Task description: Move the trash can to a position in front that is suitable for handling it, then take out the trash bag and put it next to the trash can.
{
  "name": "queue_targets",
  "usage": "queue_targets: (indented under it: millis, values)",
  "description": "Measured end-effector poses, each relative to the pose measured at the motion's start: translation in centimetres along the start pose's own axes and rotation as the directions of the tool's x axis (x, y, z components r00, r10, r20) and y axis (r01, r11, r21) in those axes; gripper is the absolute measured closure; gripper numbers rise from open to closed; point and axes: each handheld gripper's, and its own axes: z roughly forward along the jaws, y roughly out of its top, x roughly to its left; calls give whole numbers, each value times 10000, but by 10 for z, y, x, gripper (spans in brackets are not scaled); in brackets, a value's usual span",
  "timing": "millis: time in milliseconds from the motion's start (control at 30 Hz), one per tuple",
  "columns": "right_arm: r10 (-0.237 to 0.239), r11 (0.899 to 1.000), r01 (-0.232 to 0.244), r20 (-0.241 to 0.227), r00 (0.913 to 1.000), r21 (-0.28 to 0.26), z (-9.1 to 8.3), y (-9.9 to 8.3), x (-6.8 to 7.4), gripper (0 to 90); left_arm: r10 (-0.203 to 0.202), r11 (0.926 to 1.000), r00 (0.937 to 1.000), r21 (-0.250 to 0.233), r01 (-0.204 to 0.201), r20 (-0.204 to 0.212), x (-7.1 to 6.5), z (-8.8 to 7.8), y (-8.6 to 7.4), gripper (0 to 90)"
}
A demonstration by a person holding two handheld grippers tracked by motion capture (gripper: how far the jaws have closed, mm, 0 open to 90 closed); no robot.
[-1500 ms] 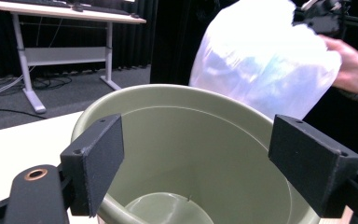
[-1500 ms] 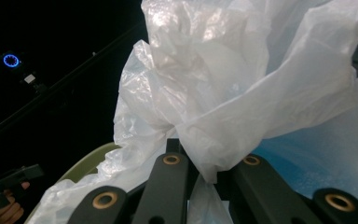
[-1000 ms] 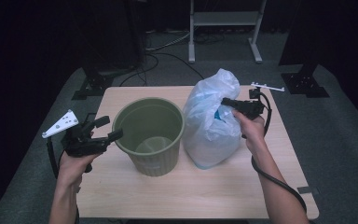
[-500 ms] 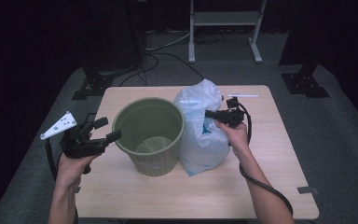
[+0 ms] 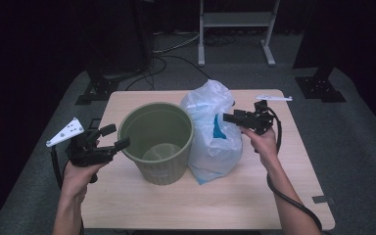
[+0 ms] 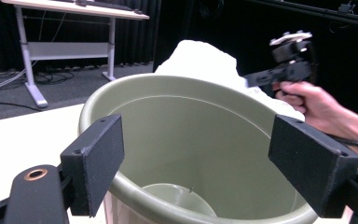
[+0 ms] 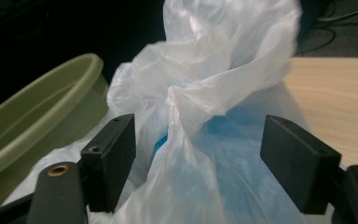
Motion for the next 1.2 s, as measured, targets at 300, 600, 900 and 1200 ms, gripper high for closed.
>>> queue_targets:
  millis: [300,600,900,1200]
  values:
    - [-49,9999,49,42,10000,-140,-36,-2,-1,245,13,10000,10000,47,-13,93,-1,5,0,169]
    - [35,10000,-35,-62,10000,14,-42,-11,-5,244,68,10000,10000,13,-68,66,1,4,-3,169]
    - [40,10000,-40,-116,9999,60,-49,-20,-10,244,-17,9998,9999,-188,15,-103,0,-4,-11,122]
    - [150,9999,-150,-63,9999,34,-58,-39,-9,245,4,9996,9999,-294,-7,-121,-2,-10,-15,103]
